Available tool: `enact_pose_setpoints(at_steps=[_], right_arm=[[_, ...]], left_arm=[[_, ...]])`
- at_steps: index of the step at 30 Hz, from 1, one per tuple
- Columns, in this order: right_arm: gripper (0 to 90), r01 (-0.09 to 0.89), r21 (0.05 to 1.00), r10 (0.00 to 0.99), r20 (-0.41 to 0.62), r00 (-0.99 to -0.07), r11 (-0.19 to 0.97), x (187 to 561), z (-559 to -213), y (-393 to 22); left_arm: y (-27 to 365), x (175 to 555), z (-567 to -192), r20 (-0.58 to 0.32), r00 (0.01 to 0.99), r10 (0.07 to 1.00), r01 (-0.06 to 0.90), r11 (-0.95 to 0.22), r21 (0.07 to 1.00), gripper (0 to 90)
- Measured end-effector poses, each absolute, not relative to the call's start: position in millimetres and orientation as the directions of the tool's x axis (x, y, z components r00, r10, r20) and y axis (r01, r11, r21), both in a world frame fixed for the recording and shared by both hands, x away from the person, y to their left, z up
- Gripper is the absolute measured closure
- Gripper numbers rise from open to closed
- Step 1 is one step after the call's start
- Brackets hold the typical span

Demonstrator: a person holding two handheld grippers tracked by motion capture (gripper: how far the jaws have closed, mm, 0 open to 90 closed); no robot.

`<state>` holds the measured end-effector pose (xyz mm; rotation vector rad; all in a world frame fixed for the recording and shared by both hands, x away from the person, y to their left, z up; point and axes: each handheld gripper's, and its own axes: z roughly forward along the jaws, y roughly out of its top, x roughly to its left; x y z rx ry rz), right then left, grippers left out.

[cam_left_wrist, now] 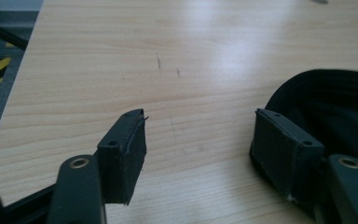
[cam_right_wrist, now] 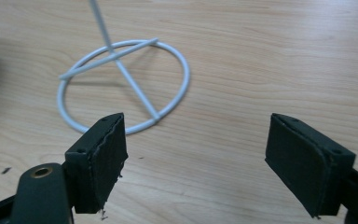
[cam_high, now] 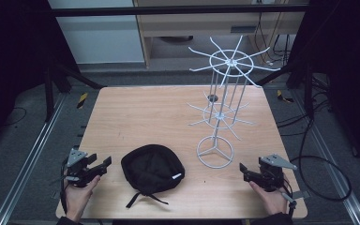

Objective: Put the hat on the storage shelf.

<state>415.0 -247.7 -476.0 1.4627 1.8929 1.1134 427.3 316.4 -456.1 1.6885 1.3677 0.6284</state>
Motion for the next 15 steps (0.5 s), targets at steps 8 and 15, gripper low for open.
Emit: enact_pose_setpoints(at_steps=[8, 15], right_arm=[[21.8, 0.539, 0.833, 0.93, 0.091, -0.356, 0.125, 410, -469, -228], [22.8, 0.513, 0.848, 0.898, 0.115, -0.425, 0.135, 405, -464, -205]], left_arm=[[305, 420, -451, -0.124, 0.321, 0.939, 0.525, -0.068, 0.848, 37.5], [293, 421, -452, -0.128, 0.355, 0.926, 0.544, -0.094, 0.834, 39.8]])
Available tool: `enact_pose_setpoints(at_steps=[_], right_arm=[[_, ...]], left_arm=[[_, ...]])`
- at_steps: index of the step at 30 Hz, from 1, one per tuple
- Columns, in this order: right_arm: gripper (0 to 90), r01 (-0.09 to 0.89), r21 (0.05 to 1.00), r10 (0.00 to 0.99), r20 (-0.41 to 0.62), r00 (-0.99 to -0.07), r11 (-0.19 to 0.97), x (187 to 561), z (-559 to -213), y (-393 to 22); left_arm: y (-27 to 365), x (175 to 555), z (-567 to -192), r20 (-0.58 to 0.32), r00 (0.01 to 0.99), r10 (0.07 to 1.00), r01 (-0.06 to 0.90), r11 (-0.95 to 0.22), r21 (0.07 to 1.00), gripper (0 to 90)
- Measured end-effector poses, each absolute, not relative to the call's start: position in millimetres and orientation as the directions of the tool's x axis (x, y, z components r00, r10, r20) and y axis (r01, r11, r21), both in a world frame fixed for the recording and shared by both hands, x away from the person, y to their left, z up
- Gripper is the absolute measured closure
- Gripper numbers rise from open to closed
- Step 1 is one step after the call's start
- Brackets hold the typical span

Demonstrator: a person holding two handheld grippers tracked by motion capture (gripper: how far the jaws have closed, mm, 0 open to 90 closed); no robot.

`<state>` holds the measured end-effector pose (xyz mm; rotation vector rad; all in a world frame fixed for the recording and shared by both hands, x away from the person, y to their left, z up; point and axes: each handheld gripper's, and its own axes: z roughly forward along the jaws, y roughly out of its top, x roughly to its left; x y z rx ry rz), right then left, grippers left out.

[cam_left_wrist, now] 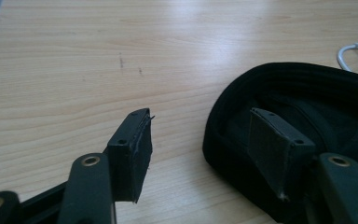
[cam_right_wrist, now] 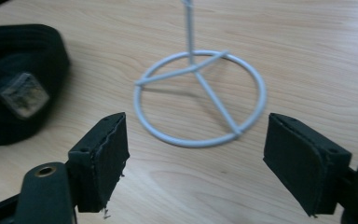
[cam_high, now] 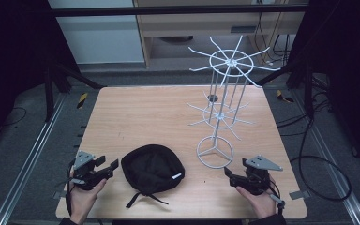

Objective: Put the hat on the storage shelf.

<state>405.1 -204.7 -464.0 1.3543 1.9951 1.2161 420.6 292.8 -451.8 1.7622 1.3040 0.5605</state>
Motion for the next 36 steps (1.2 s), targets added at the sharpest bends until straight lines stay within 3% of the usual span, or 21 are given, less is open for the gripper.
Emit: enact_pose_setpoints(at_steps=[9, 18, 36], right_arm=[[25.3, 0.503, 0.853, 0.854, 0.155, -0.497, 0.138, 400, -458, -179], [36.5, 0.496, 0.853, 0.818, 0.162, -0.552, 0.166, 401, -447, -156], [42.8, 0.489, 0.838, 0.758, 0.15, -0.635, 0.244, 418, -440, -96]], left_arm=[[283, 420, -451, -0.085, 0.377, 0.922, 0.547, -0.147, 0.824, 45.2], [275, 422, -449, -0.083, 0.398, 0.914, 0.553, -0.167, 0.816, 47.8], [263, 437, -467, -0.125, 0.384, 0.915, 0.658, -0.175, 0.733, 48.8]])
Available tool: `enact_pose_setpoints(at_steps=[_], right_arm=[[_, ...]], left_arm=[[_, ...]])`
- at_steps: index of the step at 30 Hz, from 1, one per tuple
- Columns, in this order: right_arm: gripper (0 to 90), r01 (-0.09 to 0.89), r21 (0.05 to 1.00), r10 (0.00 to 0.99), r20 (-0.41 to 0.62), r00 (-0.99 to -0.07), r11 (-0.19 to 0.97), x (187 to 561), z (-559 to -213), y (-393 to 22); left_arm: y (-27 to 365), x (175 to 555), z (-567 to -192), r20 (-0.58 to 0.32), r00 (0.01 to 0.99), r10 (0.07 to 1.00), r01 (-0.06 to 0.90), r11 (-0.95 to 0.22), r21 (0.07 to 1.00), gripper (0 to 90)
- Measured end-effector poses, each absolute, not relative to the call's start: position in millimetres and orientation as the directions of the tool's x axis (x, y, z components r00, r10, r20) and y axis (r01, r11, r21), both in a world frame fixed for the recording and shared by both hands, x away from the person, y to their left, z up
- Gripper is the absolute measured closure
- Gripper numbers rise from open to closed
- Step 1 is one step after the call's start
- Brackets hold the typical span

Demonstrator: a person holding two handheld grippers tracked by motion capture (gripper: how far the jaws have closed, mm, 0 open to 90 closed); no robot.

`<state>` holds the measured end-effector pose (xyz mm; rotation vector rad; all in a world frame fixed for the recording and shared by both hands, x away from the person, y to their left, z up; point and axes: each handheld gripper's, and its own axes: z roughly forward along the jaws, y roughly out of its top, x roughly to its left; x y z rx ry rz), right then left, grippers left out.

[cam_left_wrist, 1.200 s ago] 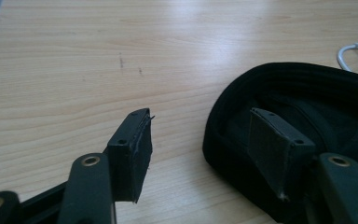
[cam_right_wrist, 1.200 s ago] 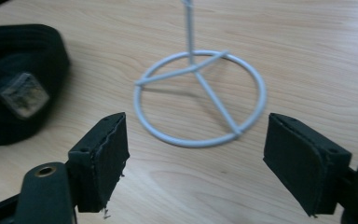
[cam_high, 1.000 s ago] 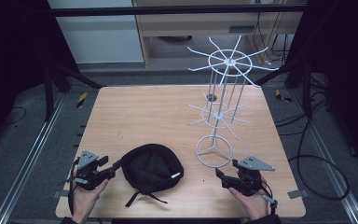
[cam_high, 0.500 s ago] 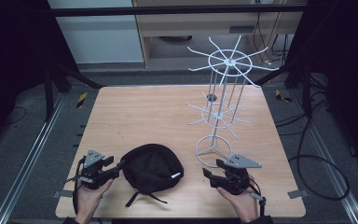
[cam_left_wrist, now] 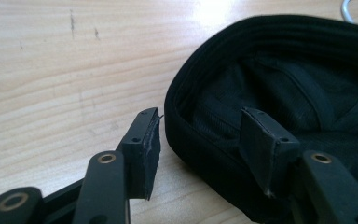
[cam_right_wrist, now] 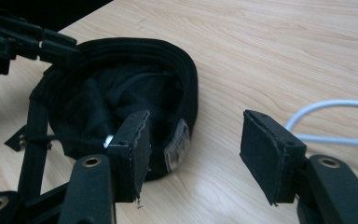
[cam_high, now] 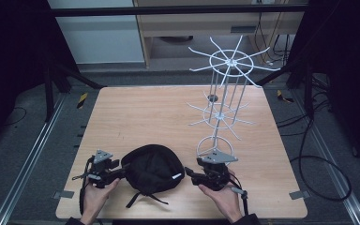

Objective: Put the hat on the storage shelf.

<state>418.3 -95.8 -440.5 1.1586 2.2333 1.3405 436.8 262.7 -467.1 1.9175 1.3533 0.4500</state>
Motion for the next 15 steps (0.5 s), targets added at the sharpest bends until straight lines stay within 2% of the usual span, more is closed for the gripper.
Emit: enact_pose_setpoints(at_steps=[6, 15], right_arm=[[45.8, 0.518, 0.813, 0.752, 0.162, -0.638, 0.264, 432, -449, -72], [50.2, 0.556, 0.772, 0.75, 0.163, -0.641, 0.307, 438, -468, -62]], left_arm=[[262, 437, -472, -0.133, 0.38, 0.916, 0.684, -0.181, 0.707, 53.7], [262, 438, -475, -0.137, 0.378, 0.915, 0.708, -0.191, 0.68, 61.4]])
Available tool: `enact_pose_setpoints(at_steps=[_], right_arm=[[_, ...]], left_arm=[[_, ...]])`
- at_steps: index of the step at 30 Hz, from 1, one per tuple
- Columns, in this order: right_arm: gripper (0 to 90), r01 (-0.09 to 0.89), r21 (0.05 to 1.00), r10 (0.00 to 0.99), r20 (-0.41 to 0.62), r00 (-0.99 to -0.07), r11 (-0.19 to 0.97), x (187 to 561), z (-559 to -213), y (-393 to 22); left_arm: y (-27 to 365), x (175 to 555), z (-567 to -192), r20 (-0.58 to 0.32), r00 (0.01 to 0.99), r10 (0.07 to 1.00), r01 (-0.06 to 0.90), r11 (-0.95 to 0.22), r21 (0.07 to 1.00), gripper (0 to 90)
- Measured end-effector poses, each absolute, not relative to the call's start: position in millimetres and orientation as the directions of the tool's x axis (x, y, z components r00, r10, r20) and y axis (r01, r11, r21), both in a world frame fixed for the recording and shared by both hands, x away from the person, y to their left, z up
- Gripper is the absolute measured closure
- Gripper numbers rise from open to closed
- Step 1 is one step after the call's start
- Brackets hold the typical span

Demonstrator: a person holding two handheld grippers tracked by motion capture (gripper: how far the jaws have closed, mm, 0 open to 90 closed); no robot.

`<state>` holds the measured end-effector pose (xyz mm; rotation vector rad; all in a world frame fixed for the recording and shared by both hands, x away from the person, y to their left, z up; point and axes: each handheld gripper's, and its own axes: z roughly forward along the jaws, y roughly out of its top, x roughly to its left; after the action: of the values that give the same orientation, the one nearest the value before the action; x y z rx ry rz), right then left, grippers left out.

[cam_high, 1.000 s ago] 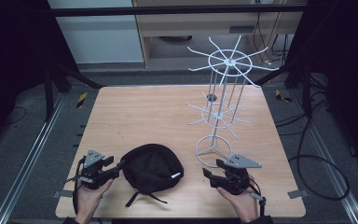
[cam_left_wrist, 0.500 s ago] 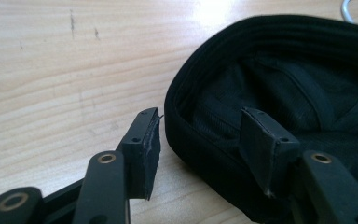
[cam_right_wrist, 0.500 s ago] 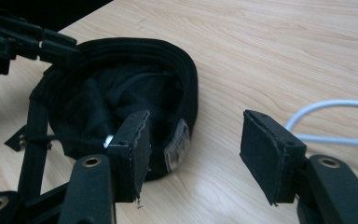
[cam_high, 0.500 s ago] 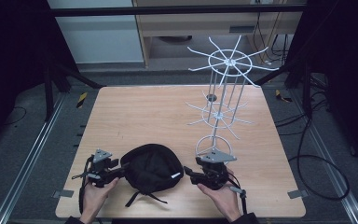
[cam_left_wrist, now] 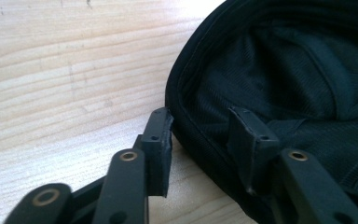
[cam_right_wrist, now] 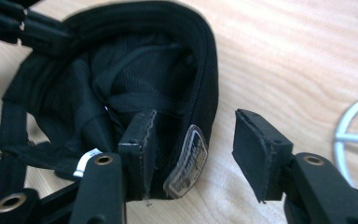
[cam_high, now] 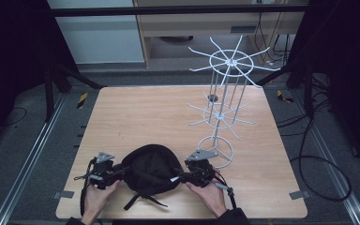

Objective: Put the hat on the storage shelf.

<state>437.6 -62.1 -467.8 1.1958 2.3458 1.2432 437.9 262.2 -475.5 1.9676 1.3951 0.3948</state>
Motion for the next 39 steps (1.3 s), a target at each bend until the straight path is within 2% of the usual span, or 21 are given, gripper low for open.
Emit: enact_pose_setpoints(at_steps=[4, 8, 9, 13, 17, 20, 27, 31, 39], right_arm=[[56.5, 0.578, 0.752, 0.75, 0.175, -0.638, 0.316, 438, -473, -61], [71.4, 0.587, 0.737, 0.746, 0.172, -0.643, 0.336, 437, -479, -59], [71.4, 0.587, 0.737, 0.746, 0.172, -0.643, 0.336, 437, -479, -59], [80.5, 0.593, 0.732, 0.75, 0.173, -0.638, 0.335, 437, -480, -60], [82.0, 0.559, 0.77, 0.747, 0.168, -0.643, 0.307, 433, -471, -63], [82.4, 0.48, 0.831, 0.737, 0.134, -0.662, 0.281, 427, -455, -66], [82.6, 0.368, 0.889, 0.709, 0.074, -0.701, 0.271, 416, -437, -64], [82.6, 0.318, 0.898, 0.676, 0.032, -0.736, 0.304, 409, -436, -56], [82.4, 0.305, 0.878, 0.646, -0.007, -0.763, 0.369, 400, -448, -49]], left_arm=[[261, 437, -476, -0.139, 0.38, 0.915, 0.715, -0.194, 0.672, 66.0], [259, 437, -477, -0.142, 0.385, 0.912, 0.717, -0.199, 0.668, 71.6], [259, 437, -477, -0.139, 0.389, 0.911, 0.715, -0.203, 0.669, 71.6], [258, 436, -477, -0.139, 0.394, 0.908, 0.714, -0.208, 0.668, 74.0], [255, 435, -477, -0.14, 0.404, 0.904, 0.708, -0.212, 0.674, 75.3], [249, 434, -476, -0.146, 0.411, 0.9, 0.695, -0.206, 0.689, 76.1], [241, 440, -478, -0.164, 0.413, 0.896, 0.682, -0.185, 0.707, 76.5], [239, 446, -480, -0.17, 0.41, 0.896, 0.678, -0.175, 0.714, 76.6], [240, 453, -482, -0.179, 0.418, 0.891, 0.673, -0.171, 0.72, 75.5]])
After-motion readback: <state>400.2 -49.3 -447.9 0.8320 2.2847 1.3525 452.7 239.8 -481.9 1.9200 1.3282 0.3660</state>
